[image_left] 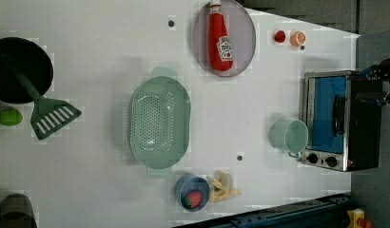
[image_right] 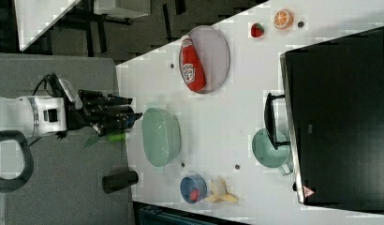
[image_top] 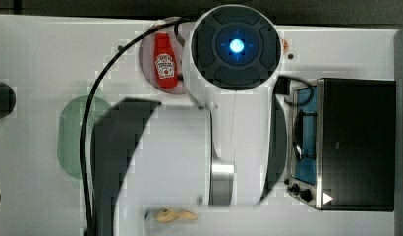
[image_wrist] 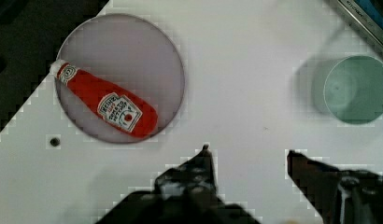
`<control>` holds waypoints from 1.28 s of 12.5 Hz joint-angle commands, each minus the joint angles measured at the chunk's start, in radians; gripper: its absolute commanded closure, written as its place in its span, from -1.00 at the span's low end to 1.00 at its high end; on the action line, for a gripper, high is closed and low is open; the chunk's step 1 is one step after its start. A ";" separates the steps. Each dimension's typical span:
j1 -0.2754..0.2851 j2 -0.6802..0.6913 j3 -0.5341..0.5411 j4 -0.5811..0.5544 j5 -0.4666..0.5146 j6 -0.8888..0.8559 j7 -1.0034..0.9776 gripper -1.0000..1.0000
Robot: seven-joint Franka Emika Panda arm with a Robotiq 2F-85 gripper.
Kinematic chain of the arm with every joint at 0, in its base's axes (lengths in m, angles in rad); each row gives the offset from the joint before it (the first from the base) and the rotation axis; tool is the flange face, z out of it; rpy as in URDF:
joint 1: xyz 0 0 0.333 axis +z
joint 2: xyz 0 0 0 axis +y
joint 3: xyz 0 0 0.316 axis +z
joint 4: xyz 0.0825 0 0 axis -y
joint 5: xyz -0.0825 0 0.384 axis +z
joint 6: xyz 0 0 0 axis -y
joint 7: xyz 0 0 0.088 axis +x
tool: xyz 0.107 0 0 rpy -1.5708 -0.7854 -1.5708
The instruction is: Drag strainer left to right.
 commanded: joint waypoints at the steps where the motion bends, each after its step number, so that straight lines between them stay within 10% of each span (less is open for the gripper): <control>1: -0.014 -0.566 -0.036 -0.253 -0.051 -0.250 -0.055 -0.59; 3: -0.013 -0.564 -0.031 -0.257 -0.051 -0.248 -0.055 -0.99; 10: 0.012 -0.447 0.234 -0.309 -0.005 -0.128 0.034 -1.00; 16: 0.013 -0.164 0.519 -0.330 -0.005 0.163 0.542 -1.00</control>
